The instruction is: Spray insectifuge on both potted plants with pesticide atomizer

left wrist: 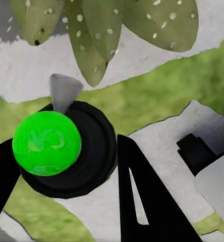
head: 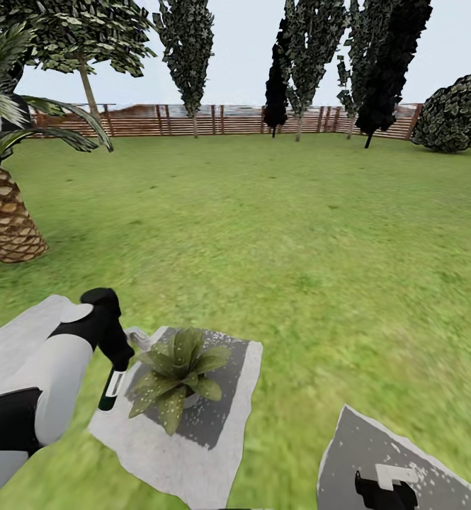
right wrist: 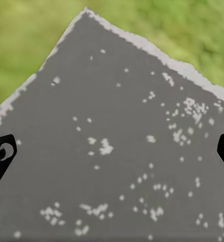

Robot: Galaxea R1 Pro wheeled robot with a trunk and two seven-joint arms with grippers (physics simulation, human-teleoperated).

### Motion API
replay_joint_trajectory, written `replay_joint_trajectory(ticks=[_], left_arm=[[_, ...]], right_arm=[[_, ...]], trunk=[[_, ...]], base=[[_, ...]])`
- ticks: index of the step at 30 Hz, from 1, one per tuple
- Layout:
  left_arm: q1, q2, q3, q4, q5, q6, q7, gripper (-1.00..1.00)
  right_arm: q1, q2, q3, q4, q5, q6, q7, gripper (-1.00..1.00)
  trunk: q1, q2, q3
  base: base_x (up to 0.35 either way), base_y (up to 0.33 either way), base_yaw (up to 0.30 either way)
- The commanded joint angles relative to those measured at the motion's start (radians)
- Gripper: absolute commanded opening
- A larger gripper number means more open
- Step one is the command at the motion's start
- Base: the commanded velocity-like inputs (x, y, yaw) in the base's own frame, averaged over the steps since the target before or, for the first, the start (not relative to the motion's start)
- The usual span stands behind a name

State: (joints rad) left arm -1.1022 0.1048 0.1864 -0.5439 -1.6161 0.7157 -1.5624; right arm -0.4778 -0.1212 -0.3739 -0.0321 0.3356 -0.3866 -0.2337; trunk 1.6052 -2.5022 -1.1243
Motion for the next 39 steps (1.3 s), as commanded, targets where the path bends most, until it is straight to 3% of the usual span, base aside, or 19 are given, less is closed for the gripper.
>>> replay_joint_trajectory(ticks=[1, 14, 18, 20, 39], left_arm=[[-0.001, -0.004, 0.005, -0.001, -0.01, 0.009, -0.008, -1.0], [-0.002, -0.01, 0.005, 0.001, -0.009, 0.009, -0.008, -1.0], [0.001, -0.008, -0.092, 0.001, -0.007, 0.01, -0.008, -1.0], [0.003, -0.009, -0.106, 0.003, -0.006, 0.011, -0.008, -1.0], [0.016, -0.008, -0.113, 0.013, -0.006, 0.017, -0.008, -1.0]], right_arm=[[-0.001, 0.0, -0.007, 0.002, 0.01, -0.003, -0.004, 1.0], [-0.001, 0.0, -0.007, 0.0, 0.01, -0.003, -0.004, 1.0], [-0.001, 0.0, -0.008, 0.0, 0.01, -0.003, -0.004, 1.0], [-0.001, 0.0, -0.007, 0.0, 0.01, -0.003, -0.004, 1.0], [-0.001, 0.0, -0.007, 0.0, 0.01, -0.003, -0.004, 1.0]], trunk=[[0.0, 0.0, -0.001], [0.0, 0.0, -0.001], [0.0, 0.0, -0.001], [0.0, 0.0, -0.001], [0.0, 0.0, -0.001]], base=[[0.069, 0.0, 0.0], [0.243, -0.132, 0.18], [0.036, -0.284, 0.106], [0.003, -0.291, 0.01], [0.038, -0.294, 0.136]])
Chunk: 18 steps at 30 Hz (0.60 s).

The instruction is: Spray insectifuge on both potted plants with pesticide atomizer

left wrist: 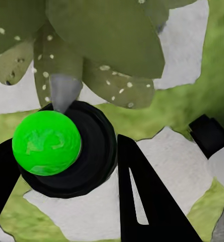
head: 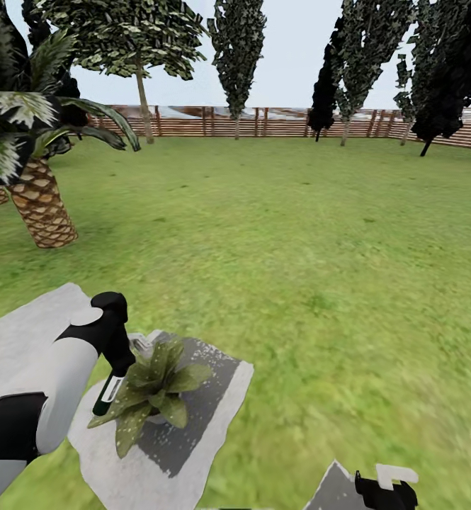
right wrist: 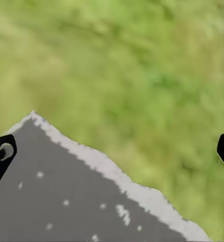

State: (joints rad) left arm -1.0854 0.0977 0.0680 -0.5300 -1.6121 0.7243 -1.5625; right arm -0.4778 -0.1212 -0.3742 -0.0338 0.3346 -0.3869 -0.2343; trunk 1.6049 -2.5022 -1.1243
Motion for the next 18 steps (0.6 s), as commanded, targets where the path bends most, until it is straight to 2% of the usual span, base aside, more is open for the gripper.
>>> replay_joint_trajectory(ticks=[1, 4, 13, 18], left_arm=[[-0.001, -0.001, 0.006, -0.001, -0.011, 0.007, -0.008, -1.0], [-0.001, -0.002, 0.007, -0.001, -0.011, 0.007, -0.008, -1.0], [-0.01, 0.0, 0.003, -0.01, -0.011, 0.004, -0.008, -1.0], [-0.015, 0.005, 0.003, -0.012, -0.012, 0.006, -0.008, -1.0]], right_arm=[[-0.001, 0.0, -0.007, 0.002, 0.011, -0.003, -0.003, 1.0], [-0.001, 0.0, -0.006, 0.002, 0.011, -0.003, -0.003, 1.0], [-0.001, 0.0, -0.006, 0.003, 0.011, -0.003, -0.004, 1.0], [-0.001, 0.001, -0.006, 0.003, 0.011, -0.003, -0.003, 1.0]], trunk=[[0.0, 0.0, -0.001], [0.0, 0.0, -0.001], [0.0, 0.0, -0.001], [0.0, 0.0, -0.001]], base=[[0.121, -0.295, 0.003], [0.089, -0.295, 0.04], [0.006, -0.295, 0.272], [0.191, -0.228, 0.253]])
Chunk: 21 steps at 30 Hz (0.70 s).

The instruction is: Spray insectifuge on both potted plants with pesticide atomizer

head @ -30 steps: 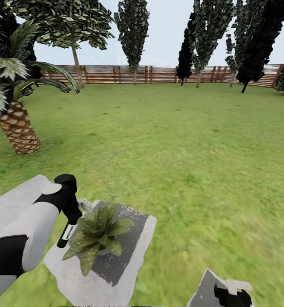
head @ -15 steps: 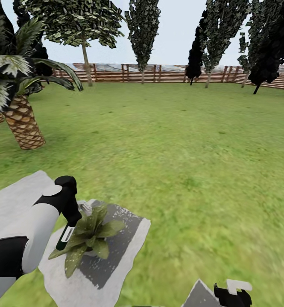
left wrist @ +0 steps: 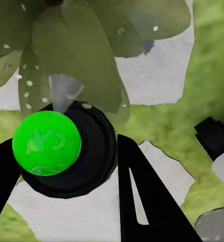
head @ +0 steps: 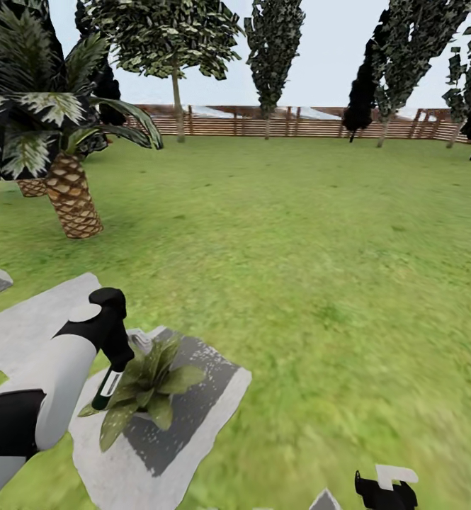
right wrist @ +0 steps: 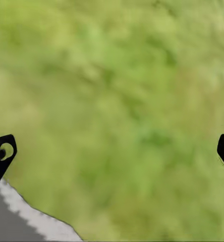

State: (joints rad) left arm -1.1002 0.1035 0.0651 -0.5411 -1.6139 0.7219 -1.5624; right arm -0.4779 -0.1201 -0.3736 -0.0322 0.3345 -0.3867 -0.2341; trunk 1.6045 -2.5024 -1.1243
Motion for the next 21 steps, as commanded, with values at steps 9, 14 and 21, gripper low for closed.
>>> replay_joint_trajectory(ticks=[9, 14, 21], left_arm=[[0.005, 0.011, 0.003, 0.01, -0.038, 0.004, -0.008, -1.0], [0.013, 0.027, 0.002, 0.012, -0.047, 0.001, -0.008, -1.0], [0.014, 0.021, 0.001, 0.012, -0.047, 0.003, -0.008, -1.0]], right_arm=[[-0.001, -0.001, -0.007, 0.001, 0.011, -0.003, -0.004, 1.0], [-0.001, -0.001, -0.007, 0.001, 0.011, -0.003, -0.004, 1.0], [-0.001, 0.0, -0.007, 0.001, 0.011, -0.003, -0.004, 1.0]], trunk=[[0.0, 0.0, -0.001], [0.0, 0.0, -0.001], [0.0, 0.0, -0.001]], base=[[0.11, -0.026, 0.133], [0.001, 0.0, 0.275], [0.0, 0.0, 0.277]])
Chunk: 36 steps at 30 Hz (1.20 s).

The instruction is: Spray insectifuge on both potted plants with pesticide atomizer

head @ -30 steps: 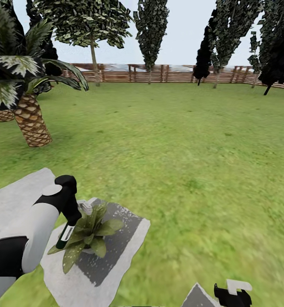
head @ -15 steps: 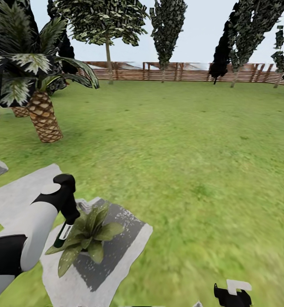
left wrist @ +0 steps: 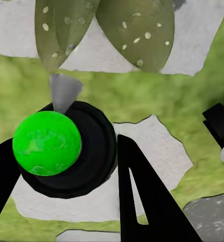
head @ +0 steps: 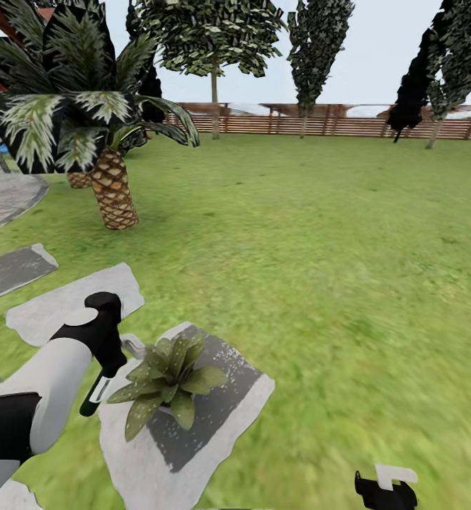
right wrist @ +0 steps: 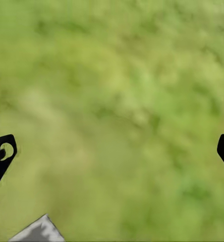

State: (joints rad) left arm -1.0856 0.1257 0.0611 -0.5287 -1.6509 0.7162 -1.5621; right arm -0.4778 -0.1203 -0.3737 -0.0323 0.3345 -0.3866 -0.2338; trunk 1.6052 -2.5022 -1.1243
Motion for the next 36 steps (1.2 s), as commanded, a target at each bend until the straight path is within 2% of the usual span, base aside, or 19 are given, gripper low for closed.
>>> replay_joint_trajectory(ticks=[1, 14, 25, 31, 36], left_arm=[[0.0, -0.003, 0.006, -0.001, -0.01, 0.009, -0.009, -1.0], [-0.002, -0.008, 0.009, -0.014, -0.012, 0.014, -0.009, -1.0], [-0.002, -0.006, 0.008, -0.014, -0.012, 0.019, -0.009, -1.0], [-0.003, -0.004, 0.009, -0.014, -0.012, 0.02, -0.009, -1.0], [-0.004, -0.003, 0.008, -0.014, -0.012, 0.02, -0.009, -1.0]], right_arm=[[-0.001, 0.0, -0.007, 0.002, 0.011, -0.003, -0.004, 1.0], [-0.001, 0.001, -0.007, 0.002, 0.011, -0.003, -0.004, 1.0], [-0.001, 0.001, -0.007, 0.002, 0.011, -0.003, -0.004, 1.0], [-0.001, 0.001, -0.007, 0.002, 0.011, -0.003, -0.004, 1.0], [-0.001, -0.001, -0.007, 0.003, 0.012, -0.004, -0.004, 1.0]], trunk=[[0.0, 0.0, -0.001], [0.0, 0.0, -0.001], [0.0, 0.0, -0.001], [0.0, 0.0, -0.001], [0.0, 0.0, -0.001]], base=[[0.0, 0.0, 0.277], [0.0, -0.235, 0.042], [0.01, -0.27, 0.261], [0.185, -0.229, 0.273], [0.211, -0.209, 0.071]])
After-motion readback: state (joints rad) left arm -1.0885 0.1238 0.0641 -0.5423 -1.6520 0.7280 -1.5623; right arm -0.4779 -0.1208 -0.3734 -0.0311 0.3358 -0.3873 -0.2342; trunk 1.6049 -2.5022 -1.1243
